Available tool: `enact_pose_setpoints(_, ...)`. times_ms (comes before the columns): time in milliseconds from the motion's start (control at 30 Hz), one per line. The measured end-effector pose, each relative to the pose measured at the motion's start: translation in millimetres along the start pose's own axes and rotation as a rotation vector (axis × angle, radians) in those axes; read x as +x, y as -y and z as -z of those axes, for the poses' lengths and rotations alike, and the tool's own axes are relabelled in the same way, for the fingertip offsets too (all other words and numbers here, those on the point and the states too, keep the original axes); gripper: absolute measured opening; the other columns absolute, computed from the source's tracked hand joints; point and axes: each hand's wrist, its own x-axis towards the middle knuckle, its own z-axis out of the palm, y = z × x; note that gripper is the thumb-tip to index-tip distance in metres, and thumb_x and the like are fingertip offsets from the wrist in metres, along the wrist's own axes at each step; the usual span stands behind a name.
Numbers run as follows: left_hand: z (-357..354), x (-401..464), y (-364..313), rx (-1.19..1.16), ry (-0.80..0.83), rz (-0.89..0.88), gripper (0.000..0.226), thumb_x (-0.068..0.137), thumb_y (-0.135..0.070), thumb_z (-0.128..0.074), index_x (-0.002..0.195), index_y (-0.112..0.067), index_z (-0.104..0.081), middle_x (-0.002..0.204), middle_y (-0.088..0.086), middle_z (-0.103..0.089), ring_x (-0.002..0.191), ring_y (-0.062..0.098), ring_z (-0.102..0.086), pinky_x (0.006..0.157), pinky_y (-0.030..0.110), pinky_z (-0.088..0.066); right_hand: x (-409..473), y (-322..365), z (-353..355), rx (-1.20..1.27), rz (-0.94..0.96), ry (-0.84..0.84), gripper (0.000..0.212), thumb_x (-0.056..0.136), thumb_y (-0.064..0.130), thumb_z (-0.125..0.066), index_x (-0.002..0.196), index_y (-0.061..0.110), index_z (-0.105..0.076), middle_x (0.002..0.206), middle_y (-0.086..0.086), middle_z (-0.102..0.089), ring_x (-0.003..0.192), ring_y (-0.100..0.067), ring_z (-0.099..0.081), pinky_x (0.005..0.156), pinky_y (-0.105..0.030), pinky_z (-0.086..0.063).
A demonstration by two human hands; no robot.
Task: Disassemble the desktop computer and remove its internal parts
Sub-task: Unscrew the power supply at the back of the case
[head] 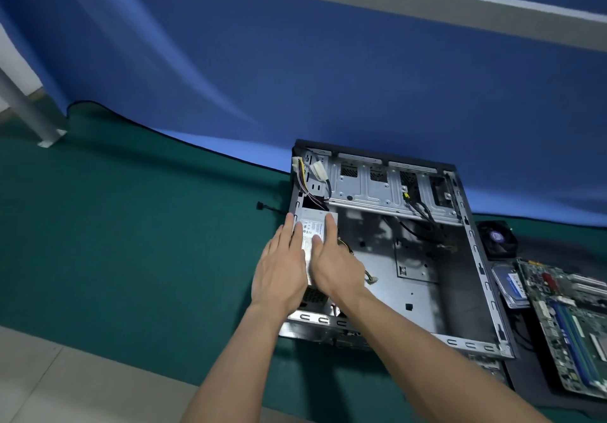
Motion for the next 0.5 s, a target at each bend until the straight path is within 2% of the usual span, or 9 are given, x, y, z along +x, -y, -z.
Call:
enact_pose_setpoints(67,0,1,0,-0.002,0.014,-0.002,0.056,0.099,-0.014,-0.031,0.151,-0.017,-0.009,0.158,-0.007,0.007,0.143,0.014,-0.012,0.112,0.027,-0.019,2,5,-3,0.023,-0.018,-0.009,0.054,0.098,0.044,-0.012,0.147,0.035,0.006,0.108,-0.016,-0.062,0.086,-0.030,-0.060,0.067,-0.036,-0.036)
enact_pose_setpoints(133,1,2,0,-0.026,0.023,-0.004,0.054,0.100,-0.017,-0.029,0.150,-0.018,-0.011,0.158,-0.010,0.007,0.141,0.014,-0.017,0.108,0.030,-0.027,1,-1,-2,0.021,0.010,-0.009,0.053,0.098,0.046,-0.011,0.147,0.036,0.007,0.095,-0.009,-0.064,0.074,-0.024,-0.058,0.064,-0.035,-0.037)
enact_pose_setpoints(200,5,0,-3,-0.070,0.036,0.010,0.051,0.101,-0.028,-0.026,0.150,-0.020,-0.013,0.157,-0.014,0.007,0.138,0.015,-0.024,0.104,0.035,-0.034,-2,-16,6,0.053,0.021,0.012,0.052,0.099,0.047,-0.009,0.147,0.036,0.008,0.079,0.001,-0.061,0.062,-0.017,-0.055,0.057,-0.032,-0.037)
enact_pose_setpoints(267,8,-3,-4,-0.109,0.053,0.008,0.053,0.100,-0.040,-0.025,0.149,-0.024,-0.015,0.156,-0.019,0.009,0.135,0.017,-0.029,0.100,0.038,-0.040,-4,-36,17,0.089,0.009,0.004,0.052,0.100,0.046,-0.010,0.149,0.034,0.004,0.072,0.007,-0.056,0.056,-0.009,-0.050,0.048,-0.025,-0.032)
enact_pose_setpoints(333,9,-2,-3,-0.101,0.064,0.001,0.051,0.099,-0.044,-0.025,0.148,-0.028,-0.022,0.155,-0.021,0.010,0.131,0.019,-0.034,0.095,0.039,-0.043,-2,-52,28,0.088,-0.017,0.003,0.051,0.101,0.043,-0.012,0.150,0.034,0.000,0.072,0.007,-0.054,0.055,-0.007,-0.048,0.045,-0.024,-0.030)
enact_pose_setpoints(400,10,-1,-4,-0.034,0.071,-0.011,0.046,0.100,-0.039,-0.029,0.144,-0.030,-0.029,0.155,-0.017,0.012,0.125,0.020,-0.037,0.090,0.039,-0.046,-4,-56,36,0.103,-0.063,0.032,0.052,0.101,0.043,-0.014,0.151,0.033,0.000,0.070,0.004,-0.057,0.058,-0.013,-0.051,0.051,-0.027,-0.034)
enact_pose_setpoints(433,9,-1,-4,-0.006,0.071,-0.017,0.044,0.099,-0.035,-0.032,0.143,-0.030,-0.032,0.155,-0.015,0.012,0.123,0.020,-0.038,0.087,0.038,-0.047,-4,-53,38,0.111,-0.086,0.055,0.055,0.100,0.047,-0.015,0.151,0.033,0.001,0.074,0.001,-0.060,0.063,-0.016,-0.054,0.057,-0.029,-0.038)
enact_pose_setpoints(467,9,-1,-5,0.017,0.072,-0.018,0.043,0.098,-0.031,-0.035,0.141,-0.030,-0.034,0.155,-0.014,0.012,0.121,0.020,-0.039,0.085,0.038,-0.048,-4,-46,39,0.118,-0.112,0.093,0.064,0.096,0.057,-0.017,0.151,0.031,0.003,0.087,-0.003,-0.066,0.073,-0.020,-0.059,0.066,-0.031,-0.042)
enact_pose_setpoints(500,9,-1,-6,0.028,0.069,-0.014,0.043,0.098,-0.027,-0.036,0.140,-0.030,-0.035,0.155,-0.013,0.012,0.119,0.020,-0.040,0.084,0.038,-0.048,-4,-38,40,0.121,-0.143,0.145,0.077,0.090,0.068,-0.021,0.151,0.030,0.008,0.110,-0.009,-0.065,0.089,-0.026,-0.062,0.078,-0.036,-0.044)
